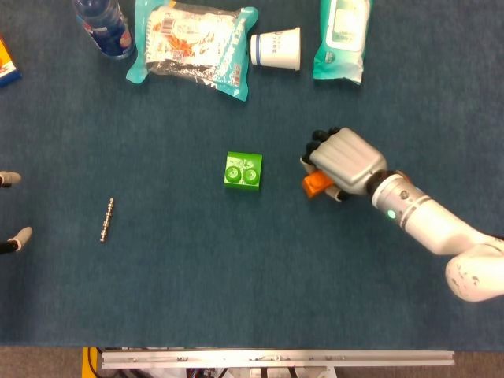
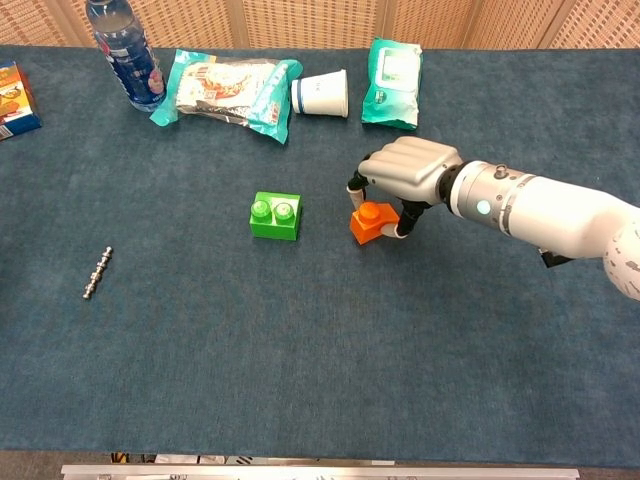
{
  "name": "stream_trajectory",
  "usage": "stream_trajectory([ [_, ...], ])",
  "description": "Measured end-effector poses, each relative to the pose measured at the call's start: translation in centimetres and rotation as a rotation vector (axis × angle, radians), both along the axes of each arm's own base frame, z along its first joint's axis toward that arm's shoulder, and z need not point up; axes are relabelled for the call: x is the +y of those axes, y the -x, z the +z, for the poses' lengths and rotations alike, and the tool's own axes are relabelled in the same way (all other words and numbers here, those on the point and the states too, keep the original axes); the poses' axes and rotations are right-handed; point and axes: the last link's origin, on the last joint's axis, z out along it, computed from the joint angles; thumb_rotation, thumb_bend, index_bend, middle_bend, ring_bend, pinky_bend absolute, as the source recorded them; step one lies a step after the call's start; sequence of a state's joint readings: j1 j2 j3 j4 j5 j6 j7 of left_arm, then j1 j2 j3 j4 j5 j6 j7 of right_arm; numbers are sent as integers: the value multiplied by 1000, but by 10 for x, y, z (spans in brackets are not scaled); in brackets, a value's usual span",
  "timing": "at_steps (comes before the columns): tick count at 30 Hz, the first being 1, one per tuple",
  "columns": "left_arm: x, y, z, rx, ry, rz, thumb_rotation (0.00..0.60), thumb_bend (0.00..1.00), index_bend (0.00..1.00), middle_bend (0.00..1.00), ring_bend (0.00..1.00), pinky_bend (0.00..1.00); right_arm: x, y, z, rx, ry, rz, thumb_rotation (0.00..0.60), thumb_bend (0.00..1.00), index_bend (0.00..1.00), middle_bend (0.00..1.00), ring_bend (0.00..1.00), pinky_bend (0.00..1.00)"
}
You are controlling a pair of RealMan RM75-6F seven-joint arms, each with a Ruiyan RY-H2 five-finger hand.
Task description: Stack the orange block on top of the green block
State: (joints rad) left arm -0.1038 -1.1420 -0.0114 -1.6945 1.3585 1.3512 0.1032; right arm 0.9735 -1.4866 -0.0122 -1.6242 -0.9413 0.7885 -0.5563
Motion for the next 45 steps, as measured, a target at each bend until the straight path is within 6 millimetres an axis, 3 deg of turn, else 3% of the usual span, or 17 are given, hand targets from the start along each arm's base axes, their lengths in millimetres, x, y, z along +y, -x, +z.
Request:
stream_trajectory([
  [28, -1, -1, 1, 0, 2, -5, 600, 159, 277, 336, 284, 256, 23, -37, -28, 20, 6, 36, 600, 307, 572, 439, 240, 277],
  [45, 0, -1, 3, 5, 0, -3, 600, 159, 277, 336, 284, 256, 5, -50, -45, -7, 69, -18, 600, 306, 573, 439, 251, 277],
])
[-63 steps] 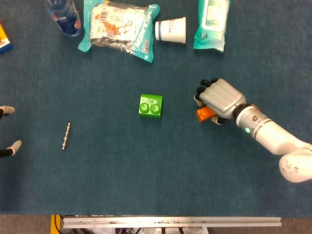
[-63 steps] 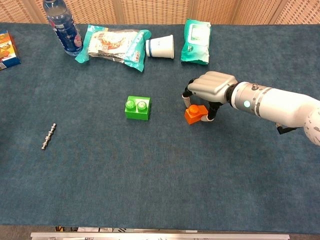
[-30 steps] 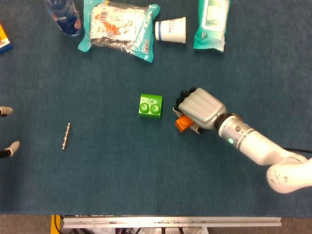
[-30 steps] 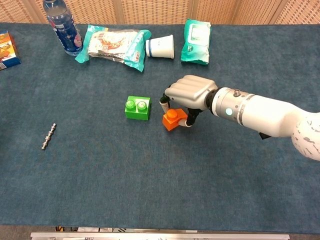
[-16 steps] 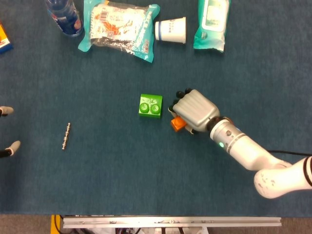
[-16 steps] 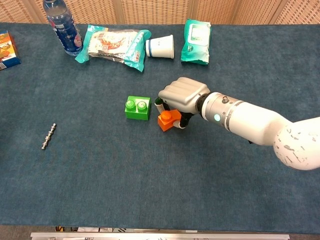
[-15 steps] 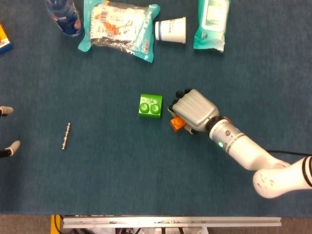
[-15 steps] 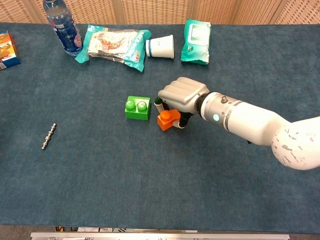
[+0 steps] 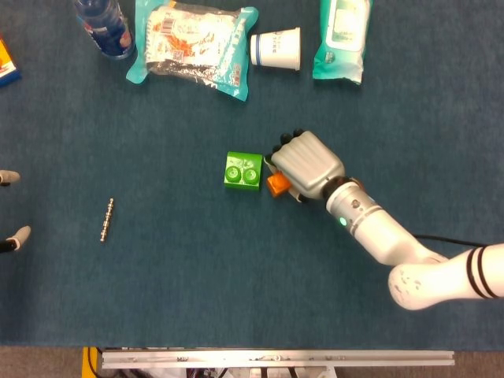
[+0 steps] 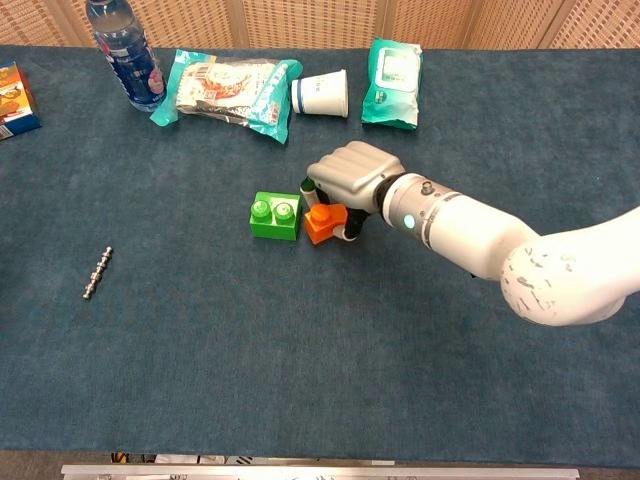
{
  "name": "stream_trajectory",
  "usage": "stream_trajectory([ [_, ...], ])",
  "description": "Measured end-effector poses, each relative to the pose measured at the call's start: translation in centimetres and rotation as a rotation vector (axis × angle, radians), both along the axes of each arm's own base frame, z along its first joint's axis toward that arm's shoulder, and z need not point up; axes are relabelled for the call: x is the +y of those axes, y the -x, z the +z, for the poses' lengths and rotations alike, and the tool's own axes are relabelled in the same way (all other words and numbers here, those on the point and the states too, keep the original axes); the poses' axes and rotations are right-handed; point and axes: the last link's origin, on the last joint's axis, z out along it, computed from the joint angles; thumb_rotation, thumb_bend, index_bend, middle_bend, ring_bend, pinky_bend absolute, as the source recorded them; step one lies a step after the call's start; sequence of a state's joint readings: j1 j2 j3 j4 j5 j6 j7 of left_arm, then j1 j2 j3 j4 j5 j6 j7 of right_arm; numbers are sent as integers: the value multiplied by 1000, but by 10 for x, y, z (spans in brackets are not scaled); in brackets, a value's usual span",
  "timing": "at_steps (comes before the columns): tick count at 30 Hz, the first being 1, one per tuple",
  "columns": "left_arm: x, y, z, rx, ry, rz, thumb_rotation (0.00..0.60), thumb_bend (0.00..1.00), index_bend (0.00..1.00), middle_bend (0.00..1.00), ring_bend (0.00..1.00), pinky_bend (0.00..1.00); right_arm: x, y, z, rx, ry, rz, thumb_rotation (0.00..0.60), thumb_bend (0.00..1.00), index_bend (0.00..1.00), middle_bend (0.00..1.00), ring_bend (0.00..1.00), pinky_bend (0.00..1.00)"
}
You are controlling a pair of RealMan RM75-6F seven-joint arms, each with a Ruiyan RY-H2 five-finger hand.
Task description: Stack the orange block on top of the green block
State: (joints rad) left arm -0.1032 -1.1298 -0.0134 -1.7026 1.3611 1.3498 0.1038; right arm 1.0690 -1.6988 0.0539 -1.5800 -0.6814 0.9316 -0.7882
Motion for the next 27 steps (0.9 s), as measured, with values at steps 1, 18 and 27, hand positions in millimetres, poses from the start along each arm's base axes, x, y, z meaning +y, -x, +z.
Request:
stream_trajectory([
  [1, 0, 0, 0, 0, 0, 0, 600, 159, 277, 336, 284, 256, -1, -1, -1, -1, 3, -3, 600, 306, 573, 439, 251, 277],
  [18, -2, 3, 3, 2, -7, 9, 600, 159, 277, 336, 284, 256, -24, -6, -5, -5, 81, -37, 600, 307, 572, 439, 252, 277],
  [27, -2, 5, 5, 3, -13, 14, 600, 160, 277, 335, 284, 256, -34, -16, -11, -14, 107, -30, 600, 307, 573, 439, 252, 277],
])
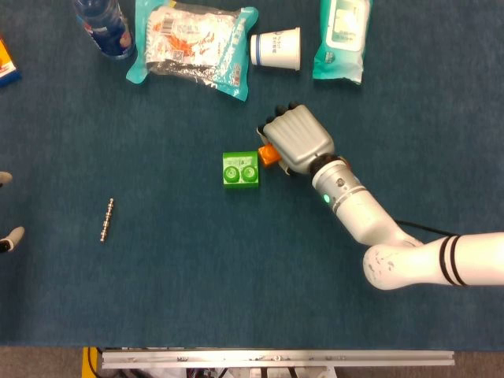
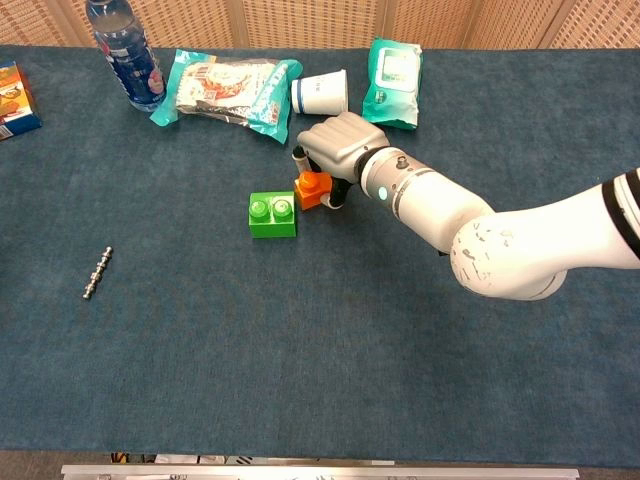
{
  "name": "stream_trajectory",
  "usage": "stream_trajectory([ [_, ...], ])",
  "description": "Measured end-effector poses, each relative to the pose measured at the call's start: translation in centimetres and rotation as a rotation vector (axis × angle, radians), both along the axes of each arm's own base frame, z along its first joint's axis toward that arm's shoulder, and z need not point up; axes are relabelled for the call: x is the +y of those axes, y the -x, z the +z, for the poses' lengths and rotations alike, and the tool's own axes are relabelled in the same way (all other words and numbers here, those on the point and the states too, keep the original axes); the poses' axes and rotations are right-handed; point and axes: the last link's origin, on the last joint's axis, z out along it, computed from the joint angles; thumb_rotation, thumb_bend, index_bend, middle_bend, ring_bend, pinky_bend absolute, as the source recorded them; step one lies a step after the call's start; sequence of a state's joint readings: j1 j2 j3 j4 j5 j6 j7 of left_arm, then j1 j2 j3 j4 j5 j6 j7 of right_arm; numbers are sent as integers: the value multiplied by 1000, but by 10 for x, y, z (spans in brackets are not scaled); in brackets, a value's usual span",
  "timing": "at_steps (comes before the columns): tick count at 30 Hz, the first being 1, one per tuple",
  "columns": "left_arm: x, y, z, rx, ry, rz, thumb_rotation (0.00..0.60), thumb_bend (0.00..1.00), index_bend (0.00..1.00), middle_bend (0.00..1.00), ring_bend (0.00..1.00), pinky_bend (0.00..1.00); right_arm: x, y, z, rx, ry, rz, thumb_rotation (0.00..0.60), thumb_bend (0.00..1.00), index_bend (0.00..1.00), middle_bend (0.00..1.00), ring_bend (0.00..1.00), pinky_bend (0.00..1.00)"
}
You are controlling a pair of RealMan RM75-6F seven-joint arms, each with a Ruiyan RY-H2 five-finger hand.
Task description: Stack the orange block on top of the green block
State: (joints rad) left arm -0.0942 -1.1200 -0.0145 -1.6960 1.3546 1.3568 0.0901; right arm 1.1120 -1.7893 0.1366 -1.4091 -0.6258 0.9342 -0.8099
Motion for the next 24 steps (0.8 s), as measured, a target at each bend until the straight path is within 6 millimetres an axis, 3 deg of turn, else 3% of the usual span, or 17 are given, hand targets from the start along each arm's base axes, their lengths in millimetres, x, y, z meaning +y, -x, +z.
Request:
stream_trajectory([
  [15, 0, -1, 1, -1, -5, -3, 600, 159, 277, 334, 284, 256, -10, -25, -6, -50, 1, 16, 600, 307, 572, 439, 252, 277],
  [24, -2, -1, 3, 0, -9, -1, 600, 159, 277, 334, 284, 256, -9, -37, 11, -102, 0, 31, 600, 307, 572, 442, 257, 277],
])
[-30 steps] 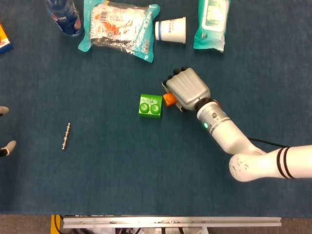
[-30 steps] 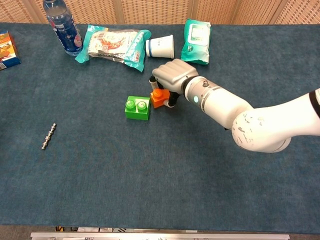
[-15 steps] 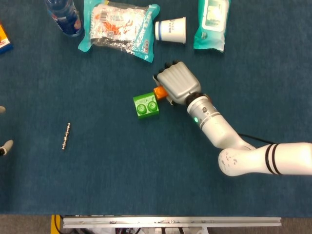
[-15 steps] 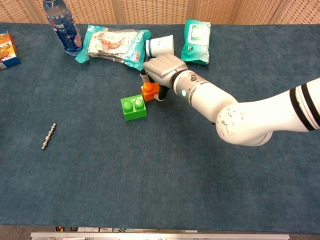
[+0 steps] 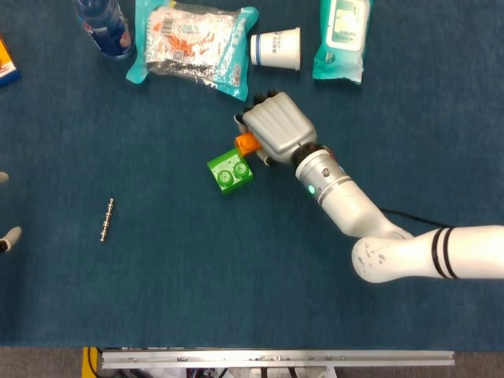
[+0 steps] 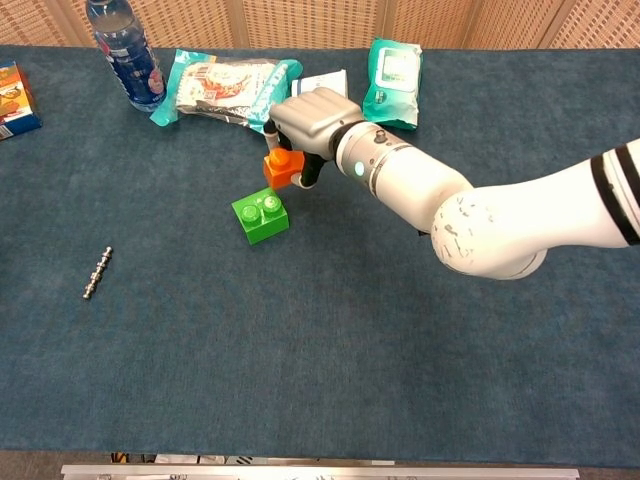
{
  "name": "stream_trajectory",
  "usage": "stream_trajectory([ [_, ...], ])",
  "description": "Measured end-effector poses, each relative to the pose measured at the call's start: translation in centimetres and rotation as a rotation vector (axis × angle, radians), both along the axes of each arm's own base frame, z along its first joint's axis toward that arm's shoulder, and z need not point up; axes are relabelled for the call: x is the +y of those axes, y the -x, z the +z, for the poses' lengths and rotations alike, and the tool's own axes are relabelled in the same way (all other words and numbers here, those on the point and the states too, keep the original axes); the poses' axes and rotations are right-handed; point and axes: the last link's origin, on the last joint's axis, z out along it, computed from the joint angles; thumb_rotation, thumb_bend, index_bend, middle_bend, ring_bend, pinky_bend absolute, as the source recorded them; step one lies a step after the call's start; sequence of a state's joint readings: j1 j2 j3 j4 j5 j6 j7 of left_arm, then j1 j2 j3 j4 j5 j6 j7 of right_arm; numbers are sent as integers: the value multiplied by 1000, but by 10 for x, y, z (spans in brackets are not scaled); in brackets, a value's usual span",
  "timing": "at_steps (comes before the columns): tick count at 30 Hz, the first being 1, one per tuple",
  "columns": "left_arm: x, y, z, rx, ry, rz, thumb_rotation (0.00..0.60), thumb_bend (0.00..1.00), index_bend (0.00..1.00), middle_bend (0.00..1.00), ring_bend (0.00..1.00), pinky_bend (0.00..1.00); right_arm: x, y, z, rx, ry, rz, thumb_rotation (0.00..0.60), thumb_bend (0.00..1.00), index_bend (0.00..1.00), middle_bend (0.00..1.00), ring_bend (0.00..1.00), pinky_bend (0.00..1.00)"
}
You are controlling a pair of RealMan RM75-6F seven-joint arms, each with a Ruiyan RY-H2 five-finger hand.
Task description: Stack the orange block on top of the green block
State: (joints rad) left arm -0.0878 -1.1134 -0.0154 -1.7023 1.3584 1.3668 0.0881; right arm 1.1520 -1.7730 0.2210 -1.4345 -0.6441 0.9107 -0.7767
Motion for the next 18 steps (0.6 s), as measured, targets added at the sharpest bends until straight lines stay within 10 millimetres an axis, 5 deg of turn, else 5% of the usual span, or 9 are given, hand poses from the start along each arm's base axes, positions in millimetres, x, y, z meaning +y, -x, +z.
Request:
stream_trajectory([
  [18, 0, -1, -1, 1, -4, 1, 600, 159, 277, 333, 284, 256, 16, -24, 6, -9, -166, 55, 600, 307, 573, 443, 258, 277],
])
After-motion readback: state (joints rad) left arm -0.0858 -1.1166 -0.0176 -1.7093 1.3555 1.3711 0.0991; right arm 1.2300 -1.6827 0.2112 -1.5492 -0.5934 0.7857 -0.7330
